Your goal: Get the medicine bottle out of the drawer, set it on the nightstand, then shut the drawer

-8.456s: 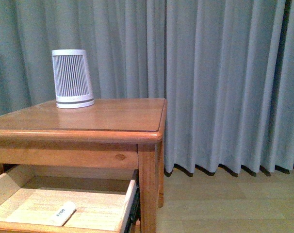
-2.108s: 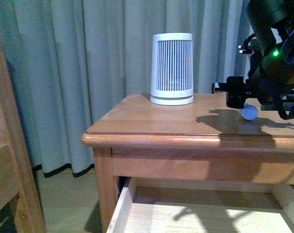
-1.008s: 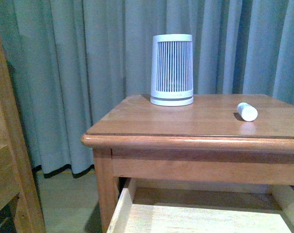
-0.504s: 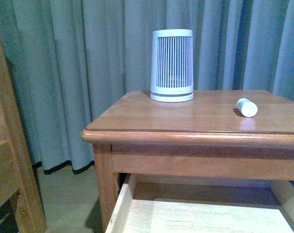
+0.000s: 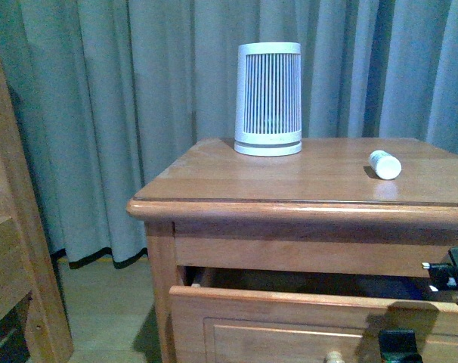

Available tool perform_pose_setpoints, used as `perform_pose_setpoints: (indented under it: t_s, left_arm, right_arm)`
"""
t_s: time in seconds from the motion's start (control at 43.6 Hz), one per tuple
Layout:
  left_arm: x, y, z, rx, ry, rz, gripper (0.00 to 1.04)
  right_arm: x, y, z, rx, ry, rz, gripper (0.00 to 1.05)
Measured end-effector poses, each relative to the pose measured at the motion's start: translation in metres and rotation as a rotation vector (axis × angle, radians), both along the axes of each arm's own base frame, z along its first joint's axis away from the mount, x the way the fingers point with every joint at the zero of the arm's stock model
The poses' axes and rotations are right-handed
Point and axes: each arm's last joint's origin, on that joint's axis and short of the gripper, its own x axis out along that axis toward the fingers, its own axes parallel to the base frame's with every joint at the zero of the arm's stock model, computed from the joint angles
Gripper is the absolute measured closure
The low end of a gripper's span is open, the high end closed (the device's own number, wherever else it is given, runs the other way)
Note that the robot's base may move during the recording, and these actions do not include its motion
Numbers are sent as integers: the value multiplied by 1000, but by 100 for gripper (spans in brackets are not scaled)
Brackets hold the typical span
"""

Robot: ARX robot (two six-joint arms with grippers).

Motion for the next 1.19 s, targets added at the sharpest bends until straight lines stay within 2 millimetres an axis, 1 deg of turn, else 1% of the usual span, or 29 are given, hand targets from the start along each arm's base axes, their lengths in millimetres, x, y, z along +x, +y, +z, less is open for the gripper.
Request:
perform_pose_setpoints:
  t_s: [0.092,0.206,0.367,0.527,0.642,0.688,0.756,0.802,0.871,0.917,0.963,1.008,1.1,1.192]
  left_arm:
    - [0,0,0,0,0,0,7]
    - [0,0,0,0,0,0,7]
    - [0,0,0,0,0,0,7]
    - [0,0,0,0,0,0,7]
    - [0,0,0,0,0,0,7]
    - [0,0,0,0,0,0,7]
    - [0,0,0,0,0,0,7]
    - [0,0,0,0,0,0,7]
    - [0,0,0,0,0,0,7]
    - [0,0,0,0,0,0,7]
    - [0,0,0,0,0,0,7]
    - [0,0,0,0,0,0,7]
    - [0,0,0,0,0,0,7]
    - [0,0,0,0,0,0,7]
  right_arm:
    - [15,-7,0,-47,-39,3,7]
    - [37,-22,8,-88,-80,-5,7]
    - [43,-32,5,-110,-22,17,7]
    - [46,-42,4,-107,18,-5,7]
    - [43,-42,10,-95,34,-5,7]
    - [37,-41,17,-67,30,-11,7]
    - [19,-37,34,-15,16,0,7]
    - [10,-34,40,4,15,10,7]
    - [-18,-28,51,44,39,46,7]
    - [-38,-27,57,71,67,55,7]
    - [-60,-31,64,93,89,44,7]
    - [-75,-34,69,105,95,37,7]
    - [-102,-41,81,100,76,21,7]
    - [-123,-52,99,93,1,-4,7]
